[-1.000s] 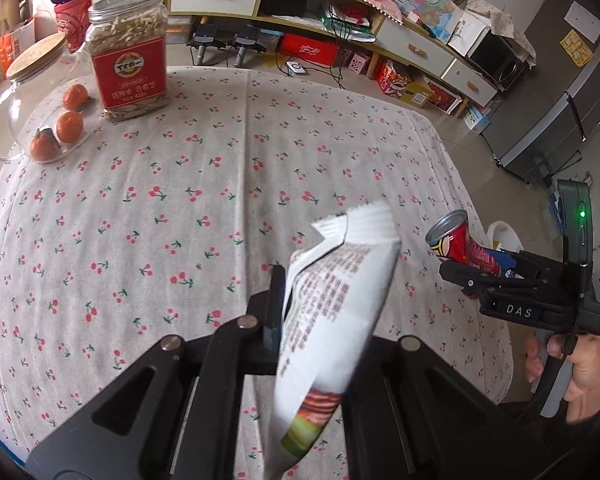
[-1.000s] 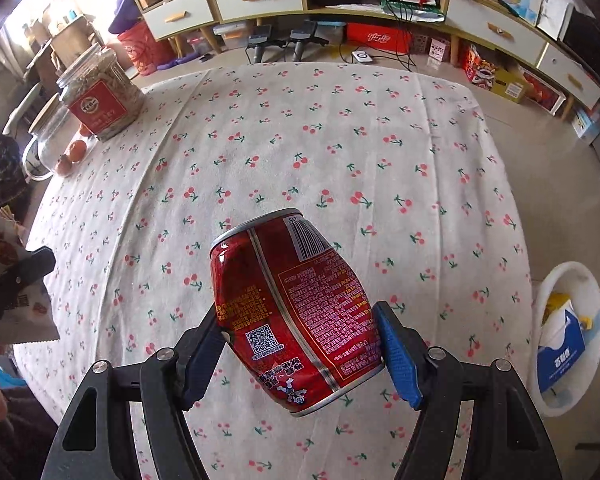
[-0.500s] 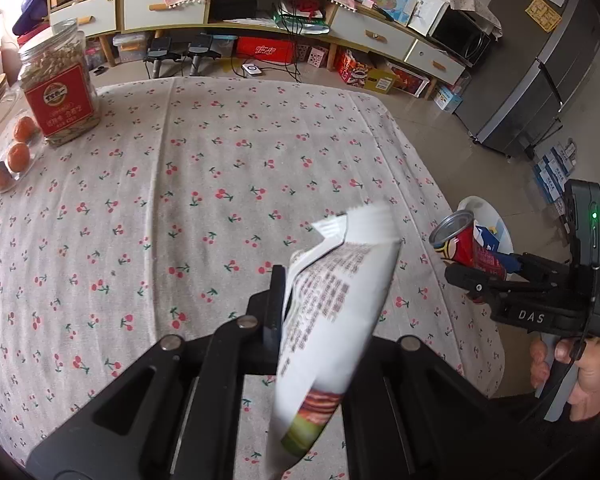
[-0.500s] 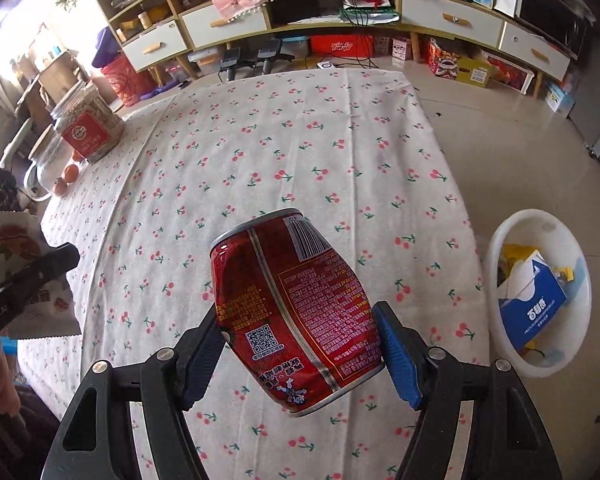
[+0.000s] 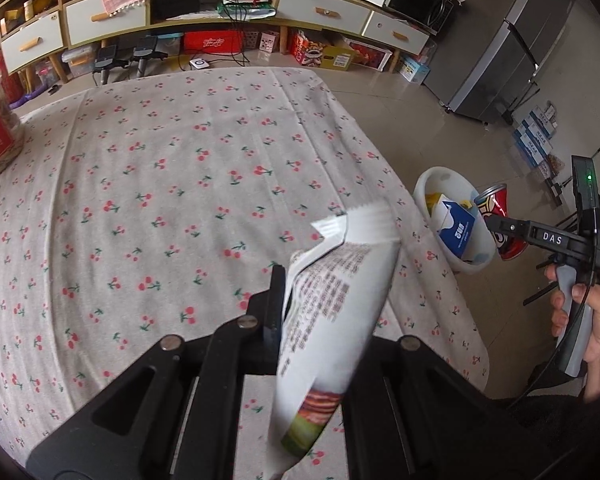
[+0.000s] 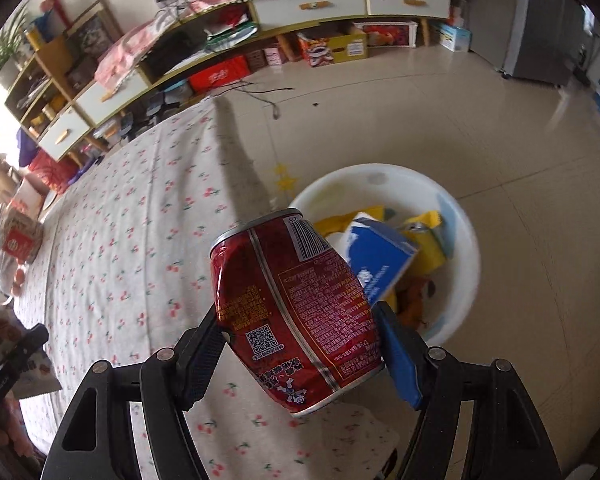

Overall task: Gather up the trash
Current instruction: 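Carry the can and snack bag over the white bin and open both tools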

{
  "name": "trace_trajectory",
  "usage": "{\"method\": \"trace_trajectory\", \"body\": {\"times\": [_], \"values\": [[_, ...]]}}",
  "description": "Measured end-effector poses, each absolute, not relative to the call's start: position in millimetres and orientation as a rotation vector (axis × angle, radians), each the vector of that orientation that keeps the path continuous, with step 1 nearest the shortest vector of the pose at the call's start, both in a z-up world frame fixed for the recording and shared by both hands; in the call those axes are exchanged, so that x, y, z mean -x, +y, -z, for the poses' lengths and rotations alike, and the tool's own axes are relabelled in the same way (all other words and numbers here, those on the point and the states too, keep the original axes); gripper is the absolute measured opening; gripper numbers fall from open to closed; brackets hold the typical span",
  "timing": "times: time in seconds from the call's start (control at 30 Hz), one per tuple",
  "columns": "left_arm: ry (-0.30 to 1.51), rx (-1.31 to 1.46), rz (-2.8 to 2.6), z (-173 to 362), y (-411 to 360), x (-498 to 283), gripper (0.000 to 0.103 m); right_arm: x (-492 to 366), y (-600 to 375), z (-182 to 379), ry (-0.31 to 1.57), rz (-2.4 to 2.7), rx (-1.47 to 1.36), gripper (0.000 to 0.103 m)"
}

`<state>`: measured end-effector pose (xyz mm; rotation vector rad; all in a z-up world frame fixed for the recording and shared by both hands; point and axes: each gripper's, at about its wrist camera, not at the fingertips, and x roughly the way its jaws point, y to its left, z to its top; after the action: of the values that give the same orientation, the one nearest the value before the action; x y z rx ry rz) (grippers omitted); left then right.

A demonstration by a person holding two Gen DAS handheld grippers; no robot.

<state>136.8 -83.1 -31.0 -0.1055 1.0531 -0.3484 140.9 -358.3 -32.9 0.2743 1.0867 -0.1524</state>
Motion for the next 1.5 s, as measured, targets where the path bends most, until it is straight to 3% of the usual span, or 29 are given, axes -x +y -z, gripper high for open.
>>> {"method": "trace_trajectory", "body": {"times": [0.5, 0.57, 0.63, 1.5], "values": [[1.041, 0.068, 0.525, 27.6, -198.8, -157.2, 0.006, -142.1, -436.6, 59.8, 1.089, 0.218, -0.486, 0.075], [1.045, 0.081, 0.556, 28.7, -209.9, -161.6, 0.006, -140.9, -440.5, 60.4, 1.081, 0.203, -0.5, 0.079], [1.049, 0.084, 0.578, 29.6, -221.0, -165.7, 0.006, -138.4, -443.0, 59.0, 1.07, 0.2, -0.497, 0.082], [1.023, 0.045, 0.711, 40.3, -327.7, -189.8, 0.007, -64.1, -492.0, 30.4, 1.019, 0.335, -0.474, 0.083]]}}
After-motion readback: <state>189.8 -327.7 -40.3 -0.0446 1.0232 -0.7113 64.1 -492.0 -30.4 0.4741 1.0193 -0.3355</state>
